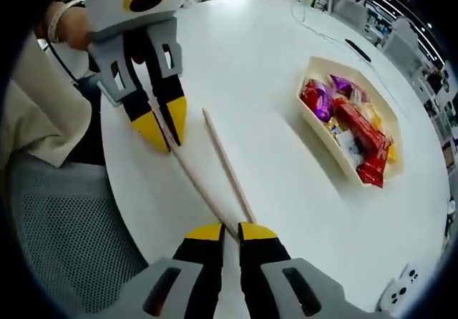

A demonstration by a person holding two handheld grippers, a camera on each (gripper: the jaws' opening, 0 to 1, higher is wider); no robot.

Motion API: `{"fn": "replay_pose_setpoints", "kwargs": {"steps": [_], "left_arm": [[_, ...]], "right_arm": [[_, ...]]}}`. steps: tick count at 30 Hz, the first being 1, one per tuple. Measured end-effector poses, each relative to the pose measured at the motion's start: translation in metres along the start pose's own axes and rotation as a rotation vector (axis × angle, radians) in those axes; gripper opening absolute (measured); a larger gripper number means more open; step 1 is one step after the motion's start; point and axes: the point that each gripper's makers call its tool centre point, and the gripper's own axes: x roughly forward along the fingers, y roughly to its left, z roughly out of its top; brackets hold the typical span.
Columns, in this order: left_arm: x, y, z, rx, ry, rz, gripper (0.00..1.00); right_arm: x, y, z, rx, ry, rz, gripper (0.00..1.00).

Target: Place the target food into the container with the food tongs after gripping and lifting it, then release it inside without dropping or visibly crushing the food.

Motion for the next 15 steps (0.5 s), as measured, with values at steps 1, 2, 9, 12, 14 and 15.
{"fn": "replay_pose_setpoints", "kwargs": {"steps": [1, 2, 9, 12, 14, 15], "left_arm": [[-0.001, 0.0, 0.0, 0.0, 0.002, 0.001, 0.07], [-0.001, 0.0, -0.001, -0.001, 0.002, 0.002, 0.08], [-0.01, 0.003, -0.005, -0.022, -0.004, 0.023, 0.11], [-0.016, 0.001, -0.005, -0.04, -0.017, 0.017, 0.16], [-0.021, 0.001, -0.008, -0.047, -0.016, 0.028, 0.17], [-0.022, 0.001, -0.009, -0.049, -0.017, 0.03, 0.17]], "right_arm": [[0.0, 0.0, 0.0, 0.001, 0.001, 0.0, 0.07], [0.0, 0.0, 0.0, 0.002, 0.001, 0.001, 0.07], [-0.002, 0.0, 0.002, 0.008, -0.015, -0.006, 0.09], [-0.007, 0.0, 0.001, 0.024, -0.025, -0.008, 0.1], [-0.012, 0.001, -0.001, 0.035, -0.032, -0.011, 0.1], [-0.015, 0.002, -0.002, 0.039, -0.037, -0.014, 0.11]]}}
